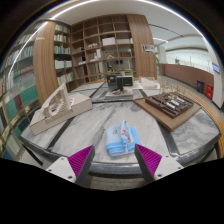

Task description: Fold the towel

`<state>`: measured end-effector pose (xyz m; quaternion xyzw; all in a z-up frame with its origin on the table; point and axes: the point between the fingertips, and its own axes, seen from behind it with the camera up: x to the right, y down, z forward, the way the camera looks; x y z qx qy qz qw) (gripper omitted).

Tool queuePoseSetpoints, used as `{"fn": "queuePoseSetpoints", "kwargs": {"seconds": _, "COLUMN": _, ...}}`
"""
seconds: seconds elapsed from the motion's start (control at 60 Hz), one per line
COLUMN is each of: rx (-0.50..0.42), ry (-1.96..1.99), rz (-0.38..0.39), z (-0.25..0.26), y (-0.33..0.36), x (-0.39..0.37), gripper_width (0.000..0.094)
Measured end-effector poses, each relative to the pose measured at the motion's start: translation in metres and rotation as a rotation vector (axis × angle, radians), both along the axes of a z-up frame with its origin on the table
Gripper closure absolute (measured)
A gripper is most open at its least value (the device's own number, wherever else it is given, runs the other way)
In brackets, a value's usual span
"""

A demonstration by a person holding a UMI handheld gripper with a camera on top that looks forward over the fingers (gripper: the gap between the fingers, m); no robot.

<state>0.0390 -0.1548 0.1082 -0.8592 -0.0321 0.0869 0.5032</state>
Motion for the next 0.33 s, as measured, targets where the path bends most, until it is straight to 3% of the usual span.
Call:
{"fn": "queuePoseSetpoints", "kwargs": {"seconds": 0.25, "rx": 0.027, "ry": 0.024, "rz": 0.01, "z": 0.014, "y": -0.046, "x": 0.002, "gripper_width": 0.011}}
{"fn": "queuePoseSetpoints", "kwargs": {"seconds": 0.333, "rx": 0.032, "ry": 0.065, "rz": 0.057, "z": 0.018, "y": -0.049, "x": -0.007, "gripper_width": 0.011}}
